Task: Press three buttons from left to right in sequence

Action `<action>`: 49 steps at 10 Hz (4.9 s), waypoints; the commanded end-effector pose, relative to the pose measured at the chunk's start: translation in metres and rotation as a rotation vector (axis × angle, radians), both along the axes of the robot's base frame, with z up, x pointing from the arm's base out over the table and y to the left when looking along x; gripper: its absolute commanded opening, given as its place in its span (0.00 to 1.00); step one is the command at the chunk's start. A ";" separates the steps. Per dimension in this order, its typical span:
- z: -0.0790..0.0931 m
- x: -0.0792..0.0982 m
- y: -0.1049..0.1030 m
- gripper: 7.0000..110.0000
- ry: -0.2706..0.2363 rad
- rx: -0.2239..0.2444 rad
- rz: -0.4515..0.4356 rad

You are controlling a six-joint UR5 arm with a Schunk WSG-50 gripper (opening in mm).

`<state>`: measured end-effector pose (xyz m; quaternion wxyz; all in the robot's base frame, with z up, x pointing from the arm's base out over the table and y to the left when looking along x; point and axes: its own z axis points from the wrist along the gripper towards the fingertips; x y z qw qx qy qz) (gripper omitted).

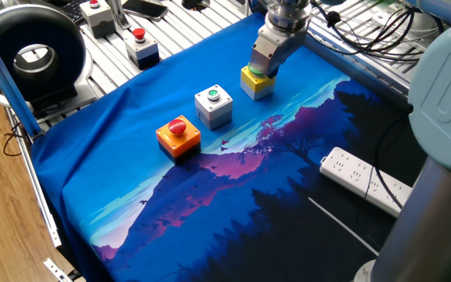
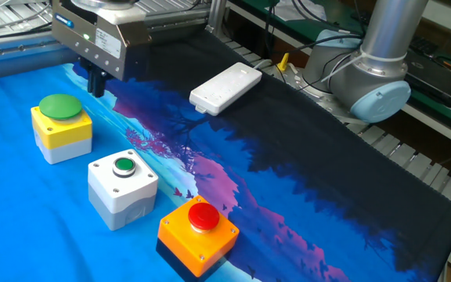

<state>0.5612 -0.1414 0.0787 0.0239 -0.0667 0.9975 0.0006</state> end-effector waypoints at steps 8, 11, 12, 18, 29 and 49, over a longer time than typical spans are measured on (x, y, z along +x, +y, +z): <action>-0.030 0.046 -0.013 0.00 -0.051 -0.040 0.042; -0.024 0.041 -0.011 0.00 -0.053 -0.027 0.032; -0.018 0.034 -0.009 0.00 -0.046 -0.022 0.023; -0.009 0.018 -0.005 0.00 -0.037 0.012 -0.010; 0.017 -0.017 0.003 0.00 -0.012 0.020 -0.014; 0.029 0.053 0.000 0.00 -0.047 0.095 0.062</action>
